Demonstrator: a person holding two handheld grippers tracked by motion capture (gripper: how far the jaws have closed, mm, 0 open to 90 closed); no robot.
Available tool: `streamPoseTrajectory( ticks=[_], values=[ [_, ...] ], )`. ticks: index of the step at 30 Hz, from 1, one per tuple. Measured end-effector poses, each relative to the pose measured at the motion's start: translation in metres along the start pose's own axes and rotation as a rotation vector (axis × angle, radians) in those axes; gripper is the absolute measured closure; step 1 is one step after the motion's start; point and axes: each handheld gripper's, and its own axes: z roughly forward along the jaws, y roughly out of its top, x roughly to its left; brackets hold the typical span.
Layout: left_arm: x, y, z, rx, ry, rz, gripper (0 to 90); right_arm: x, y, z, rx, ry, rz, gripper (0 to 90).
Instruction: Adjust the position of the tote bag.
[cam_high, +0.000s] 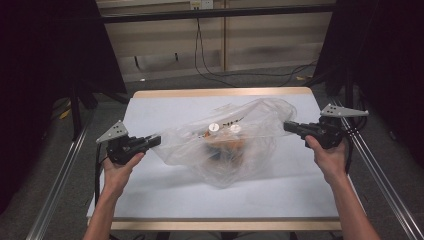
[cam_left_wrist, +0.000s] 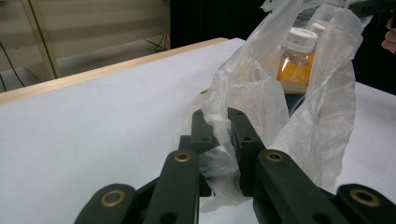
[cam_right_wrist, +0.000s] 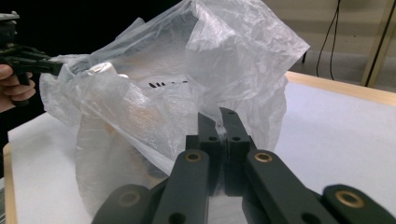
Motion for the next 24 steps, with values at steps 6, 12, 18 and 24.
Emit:
streamPoseTrajectory(
  ticks=[6, 12, 18, 24],
  values=[
    [-0.001, -0.005, 0.005, 0.039, -0.004, 0.017, 82.8, -0.004, -0.008, -0.001, 0.033, -0.017, 0.012, 88.8],
    [0.001, -0.011, 0.011, 0.073, 0.000, 0.006, 82.9, -0.005, -0.013, 0.002, 0.056, -0.025, 0.005, 88.9],
    [0.005, -0.017, 0.011, 0.092, 0.010, 0.004, 82.9, -0.007, -0.020, 0.009, 0.097, -0.019, 0.000, 88.9],
    [0.005, -0.021, 0.013, 0.113, 0.005, -0.004, 83.0, -0.007, -0.027, 0.015, 0.136, -0.024, -0.002, 89.0]
  ],
)
